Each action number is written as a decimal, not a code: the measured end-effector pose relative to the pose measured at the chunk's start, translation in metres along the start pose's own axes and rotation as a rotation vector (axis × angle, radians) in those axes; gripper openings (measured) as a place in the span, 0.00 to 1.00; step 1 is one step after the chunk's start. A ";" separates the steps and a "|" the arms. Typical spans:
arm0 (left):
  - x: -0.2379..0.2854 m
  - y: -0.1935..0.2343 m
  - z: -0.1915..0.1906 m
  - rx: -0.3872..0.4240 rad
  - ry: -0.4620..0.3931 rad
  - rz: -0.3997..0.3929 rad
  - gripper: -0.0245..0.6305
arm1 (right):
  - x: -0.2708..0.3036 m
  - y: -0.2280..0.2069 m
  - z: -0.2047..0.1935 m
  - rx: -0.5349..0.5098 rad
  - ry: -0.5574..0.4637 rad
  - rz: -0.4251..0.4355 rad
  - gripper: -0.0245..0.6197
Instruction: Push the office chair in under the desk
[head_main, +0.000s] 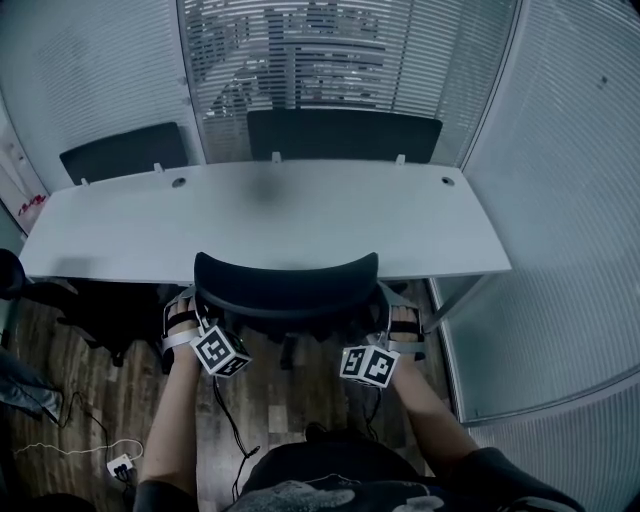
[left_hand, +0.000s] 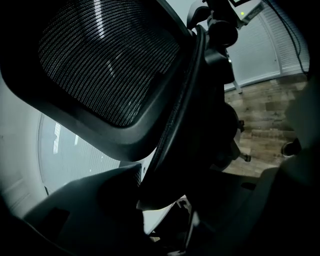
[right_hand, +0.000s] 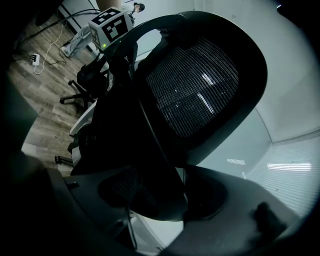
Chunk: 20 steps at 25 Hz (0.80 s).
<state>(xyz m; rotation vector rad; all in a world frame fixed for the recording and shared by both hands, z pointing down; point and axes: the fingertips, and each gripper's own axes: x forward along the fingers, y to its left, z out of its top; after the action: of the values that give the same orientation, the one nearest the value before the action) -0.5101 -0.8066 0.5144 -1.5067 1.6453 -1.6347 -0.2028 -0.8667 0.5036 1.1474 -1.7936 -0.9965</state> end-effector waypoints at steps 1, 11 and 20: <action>0.000 0.000 0.000 0.003 0.002 0.007 0.41 | 0.000 0.001 -0.001 -0.002 -0.005 0.003 0.46; -0.017 0.002 -0.004 -0.078 -0.005 0.035 0.45 | 0.000 -0.001 -0.003 -0.009 0.017 0.057 0.46; -0.066 0.001 -0.035 -0.194 0.023 0.014 0.50 | -0.037 -0.004 0.003 0.048 0.048 0.037 0.46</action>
<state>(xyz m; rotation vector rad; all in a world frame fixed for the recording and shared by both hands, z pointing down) -0.5165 -0.7345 0.4958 -1.5667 1.8687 -1.5279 -0.1937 -0.8328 0.4921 1.1542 -1.8030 -0.9015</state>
